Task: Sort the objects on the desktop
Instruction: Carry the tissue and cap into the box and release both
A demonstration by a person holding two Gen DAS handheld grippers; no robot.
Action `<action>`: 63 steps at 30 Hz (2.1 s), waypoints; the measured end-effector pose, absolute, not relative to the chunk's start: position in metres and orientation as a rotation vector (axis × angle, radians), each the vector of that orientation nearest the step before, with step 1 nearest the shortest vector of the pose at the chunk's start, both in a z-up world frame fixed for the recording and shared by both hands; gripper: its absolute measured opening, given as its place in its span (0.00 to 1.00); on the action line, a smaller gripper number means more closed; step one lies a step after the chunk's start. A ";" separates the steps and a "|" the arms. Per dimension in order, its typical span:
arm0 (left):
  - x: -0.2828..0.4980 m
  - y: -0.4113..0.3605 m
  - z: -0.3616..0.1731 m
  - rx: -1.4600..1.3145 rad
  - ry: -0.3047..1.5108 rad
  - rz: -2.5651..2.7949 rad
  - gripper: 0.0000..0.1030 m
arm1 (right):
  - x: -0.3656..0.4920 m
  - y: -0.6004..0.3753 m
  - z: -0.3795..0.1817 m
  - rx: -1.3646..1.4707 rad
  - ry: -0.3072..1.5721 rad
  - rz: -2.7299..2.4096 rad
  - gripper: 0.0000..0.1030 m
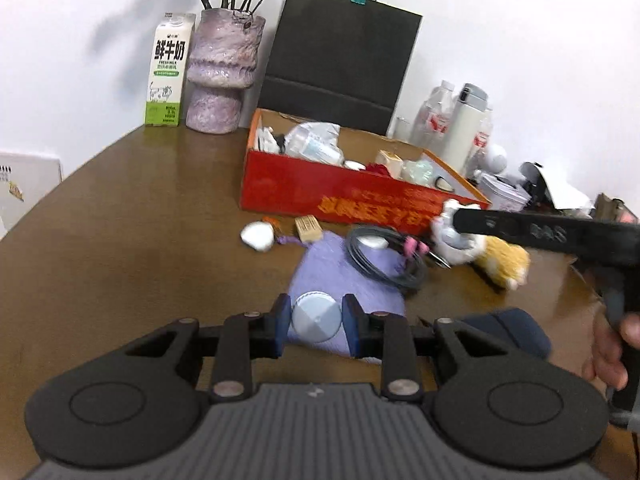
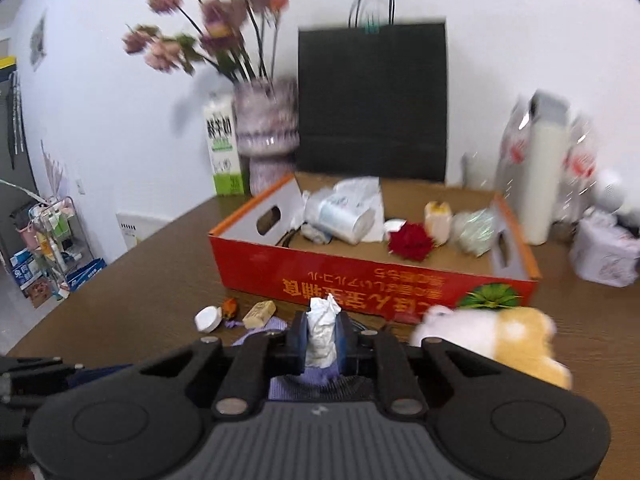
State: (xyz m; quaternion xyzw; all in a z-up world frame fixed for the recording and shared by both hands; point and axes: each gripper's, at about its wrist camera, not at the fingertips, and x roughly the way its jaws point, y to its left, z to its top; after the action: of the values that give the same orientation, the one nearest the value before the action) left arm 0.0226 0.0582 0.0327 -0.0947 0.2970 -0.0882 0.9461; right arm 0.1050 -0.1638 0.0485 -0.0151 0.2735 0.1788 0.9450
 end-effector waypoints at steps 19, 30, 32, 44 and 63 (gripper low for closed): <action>-0.077 0.030 0.020 -0.148 0.620 -0.187 0.28 | -0.079 -0.208 0.005 -0.061 0.555 0.265 0.13; -0.082 0.025 0.057 -0.170 0.539 -0.230 0.28 | -0.095 -0.203 0.025 -0.067 0.456 0.291 0.13; -0.058 0.028 0.071 -0.182 0.522 -0.247 0.27 | -0.081 -0.205 0.034 -0.061 0.436 0.297 0.13; 0.243 -0.008 0.099 -0.099 0.669 -0.251 0.28 | 0.204 -0.214 0.093 0.011 0.563 0.236 0.14; 0.241 -0.004 0.088 -0.169 0.668 -0.114 0.96 | 0.317 -0.229 0.064 0.086 0.750 0.147 0.69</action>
State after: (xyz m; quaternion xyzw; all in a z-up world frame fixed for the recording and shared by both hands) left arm 0.2409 -0.0043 0.0881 -0.0826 0.3273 -0.0560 0.9396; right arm 0.3173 -0.2286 0.0637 0.0417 0.3656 0.0719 0.9271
